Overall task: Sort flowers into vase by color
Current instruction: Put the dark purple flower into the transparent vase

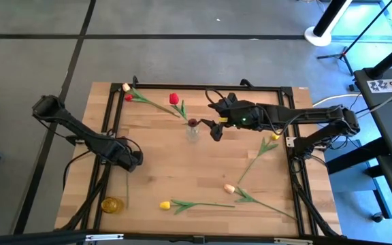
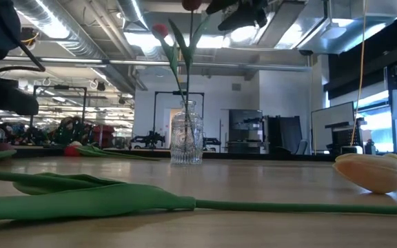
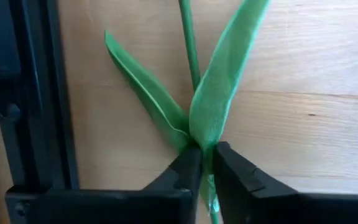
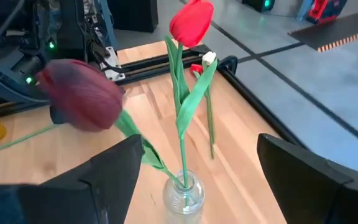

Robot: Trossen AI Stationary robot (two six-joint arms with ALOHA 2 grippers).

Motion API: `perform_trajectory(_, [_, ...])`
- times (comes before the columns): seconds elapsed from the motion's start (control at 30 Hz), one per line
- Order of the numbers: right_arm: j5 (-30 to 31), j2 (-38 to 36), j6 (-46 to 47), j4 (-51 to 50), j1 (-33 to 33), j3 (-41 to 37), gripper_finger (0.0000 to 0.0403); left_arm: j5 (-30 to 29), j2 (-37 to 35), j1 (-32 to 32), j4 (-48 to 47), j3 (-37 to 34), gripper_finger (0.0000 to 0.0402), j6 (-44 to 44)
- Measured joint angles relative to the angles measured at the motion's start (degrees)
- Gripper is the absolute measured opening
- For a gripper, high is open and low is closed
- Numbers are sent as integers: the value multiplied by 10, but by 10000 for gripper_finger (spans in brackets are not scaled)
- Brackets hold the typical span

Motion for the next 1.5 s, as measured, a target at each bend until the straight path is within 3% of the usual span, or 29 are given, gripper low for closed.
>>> perform_trajectory(0.13, [-1,-27,-15,-1,0,0,318,-21,2,-2,4,12,8,1])
perform_trajectory(0.27, [-25,-59,-22,-9,0,0,318,-130,2,-11,15,76,3,48])
perform_trajectory(0.47, [-72,-87,-22,-10,12,0,318,-291,2,-35,25,200,2,237])
perform_trajectory(0.6, [-76,-96,-29,-7,37,0,318,-355,2,-60,120,260,1,434])
perform_trajectory(0.87, [-83,-100,-18,37,113,0,318,-350,11,-72,444,303,0,785])
perform_trajectory(1.1, [-111,-79,16,142,164,1,318,-326,59,-30,667,303,0,1042])
perform_trajectory(1.33, [-99,-58,30,184,189,1,312,-282,110,31,759,303,0,1084])
perform_trajectory(1.5, [-55,-31,30,224,191,1,274,-249,141,53,804,303,0,1106])
